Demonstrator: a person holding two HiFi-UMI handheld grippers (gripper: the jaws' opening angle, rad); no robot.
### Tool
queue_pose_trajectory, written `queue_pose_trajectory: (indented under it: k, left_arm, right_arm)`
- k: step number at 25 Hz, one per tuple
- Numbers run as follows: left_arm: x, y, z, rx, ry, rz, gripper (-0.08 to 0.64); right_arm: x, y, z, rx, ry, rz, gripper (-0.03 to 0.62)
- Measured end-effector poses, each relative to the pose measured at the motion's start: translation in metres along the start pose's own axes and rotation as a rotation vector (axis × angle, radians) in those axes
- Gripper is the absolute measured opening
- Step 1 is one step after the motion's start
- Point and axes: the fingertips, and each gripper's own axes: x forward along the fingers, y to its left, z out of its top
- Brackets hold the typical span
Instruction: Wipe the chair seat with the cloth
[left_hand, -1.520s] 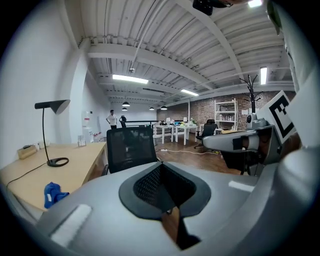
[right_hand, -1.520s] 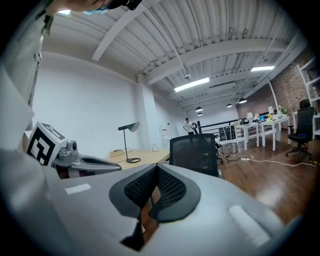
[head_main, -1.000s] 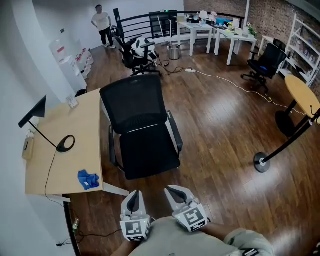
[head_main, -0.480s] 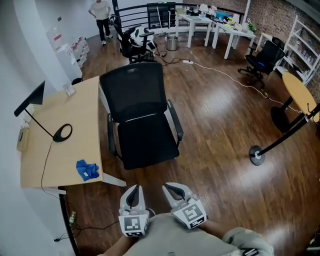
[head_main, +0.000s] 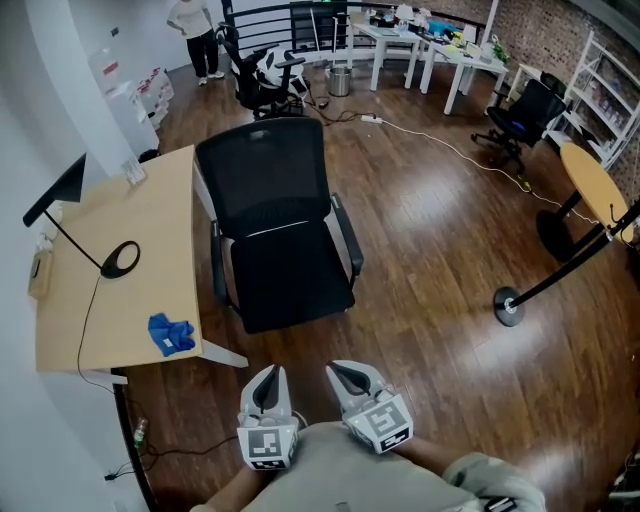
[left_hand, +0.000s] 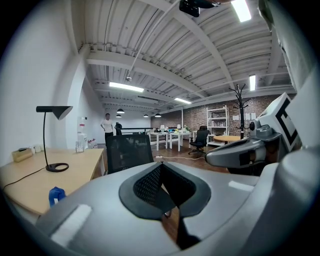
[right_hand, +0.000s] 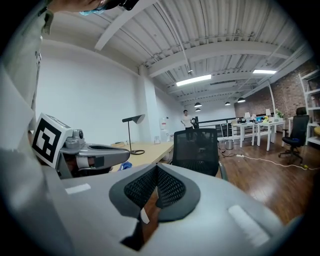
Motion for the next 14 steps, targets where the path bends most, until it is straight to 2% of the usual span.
queue_pose_trajectory:
  k: [14]
  left_arm:
    - [-0.0054, 0.0008, -0.0013, -0.007, 0.018, 0.025, 0.005]
  right_arm:
    - [0.0038, 0.0038, -0.0025, -0.01, 0.02, 0.026, 0.0]
